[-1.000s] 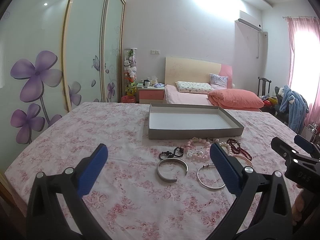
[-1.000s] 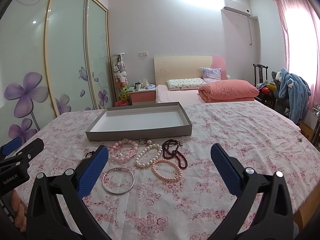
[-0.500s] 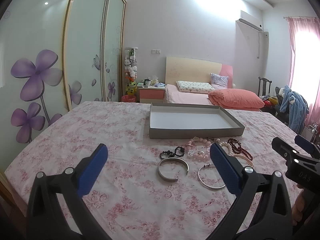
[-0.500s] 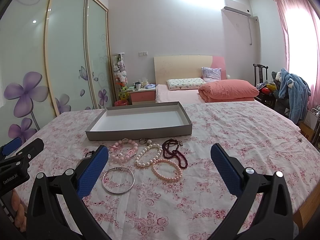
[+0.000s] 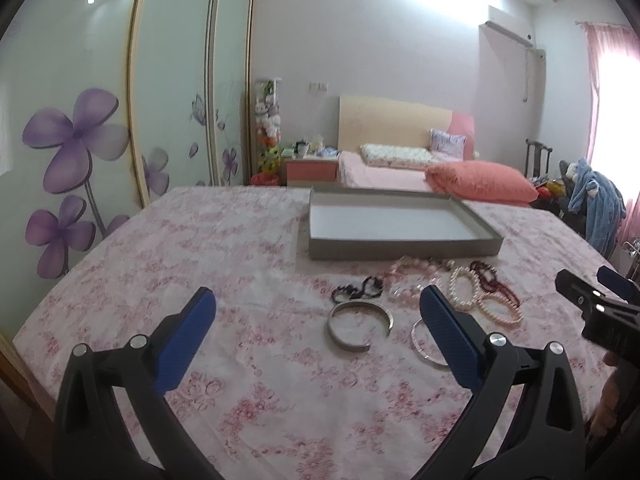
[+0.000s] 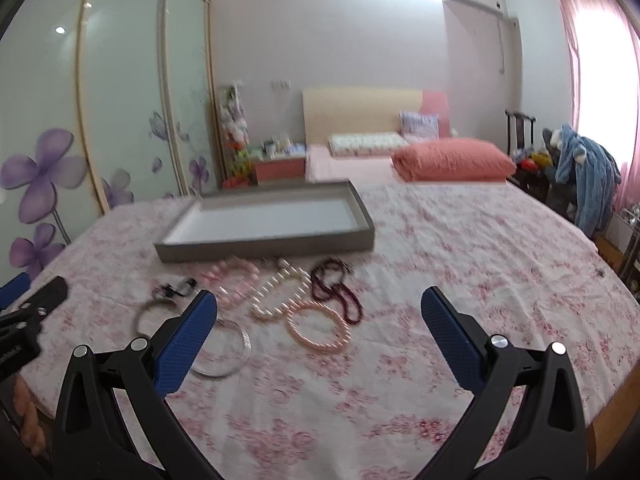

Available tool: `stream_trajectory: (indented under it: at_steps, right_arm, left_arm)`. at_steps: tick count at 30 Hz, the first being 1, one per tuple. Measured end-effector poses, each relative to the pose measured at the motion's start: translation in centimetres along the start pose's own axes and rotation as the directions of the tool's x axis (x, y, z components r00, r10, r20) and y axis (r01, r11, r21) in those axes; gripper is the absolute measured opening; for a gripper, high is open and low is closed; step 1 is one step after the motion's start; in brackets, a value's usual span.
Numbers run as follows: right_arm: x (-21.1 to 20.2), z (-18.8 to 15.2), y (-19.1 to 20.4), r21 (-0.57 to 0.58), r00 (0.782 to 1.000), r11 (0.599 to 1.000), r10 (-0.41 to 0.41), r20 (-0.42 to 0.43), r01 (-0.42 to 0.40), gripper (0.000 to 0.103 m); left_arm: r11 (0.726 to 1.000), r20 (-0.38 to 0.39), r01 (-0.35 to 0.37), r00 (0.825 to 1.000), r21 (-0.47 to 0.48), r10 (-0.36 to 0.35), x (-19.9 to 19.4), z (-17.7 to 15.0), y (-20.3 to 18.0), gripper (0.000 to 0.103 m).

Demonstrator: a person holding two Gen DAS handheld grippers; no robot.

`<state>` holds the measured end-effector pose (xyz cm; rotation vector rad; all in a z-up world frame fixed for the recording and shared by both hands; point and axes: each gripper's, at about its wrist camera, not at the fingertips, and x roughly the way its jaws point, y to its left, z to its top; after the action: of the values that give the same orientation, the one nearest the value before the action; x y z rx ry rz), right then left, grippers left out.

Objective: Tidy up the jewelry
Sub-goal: 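Grasp the pink pearl bracelet with the right tool while the left tool approaches the silver cuff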

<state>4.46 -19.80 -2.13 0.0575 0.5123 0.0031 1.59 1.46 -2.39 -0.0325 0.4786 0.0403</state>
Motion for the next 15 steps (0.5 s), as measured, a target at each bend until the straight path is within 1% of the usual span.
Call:
stream_trajectory:
  at_steps: [1,4,6,7,9,12,15]
  right_arm:
    - [0.8,0.0,-0.5,0.002,0.999,1.0,-0.005,-0.038,0.005,0.099]
    - [3.2,-0.4,-1.3,0.001,0.989,1.0,-0.005,-0.146,0.005,0.089]
    - [4.6,-0.7,-1.7,-0.001,0.977,1.0,-0.003,-0.211,0.003,0.077]
    - [5.6,-1.0,-1.9,0.001,0.967,1.0,0.004,-0.256,-0.004,0.074]
    - [6.7,-1.5,-2.2,0.007,0.953,1.0,0.015,-0.302,-0.014,0.065]
    - [8.1,-2.1,-2.6,0.012,0.937,1.0,0.009,-0.349,-0.006,0.058]
    - [8.9,-2.0,-2.7,0.023,0.929,1.0,0.017,-0.371,-0.009,0.057]
  left_arm:
    - [1.0,-0.021,-0.002,1.0,-0.004,0.002,0.4,-0.2,0.3,0.099]
    - [1.0,-0.068,-0.005,0.998,-0.002,0.005,1.2,0.0,0.3,0.099]
    - [1.0,-0.115,-0.013,0.993,0.016,0.014,2.0,-0.2,0.1,0.099]
    - [1.0,-0.135,-0.012,0.991,0.026,0.016,2.4,-0.3,0.1,0.099]
    - [0.999,-0.165,-0.012,0.986,0.043,0.019,2.8,-0.6,-0.2,0.099]
    - [0.998,-0.207,-0.011,0.978,0.057,0.023,3.8,-0.7,-0.3,0.099]
    - [0.998,-0.234,-0.006,0.972,0.06,0.02,4.7,-0.6,-0.3,0.099]
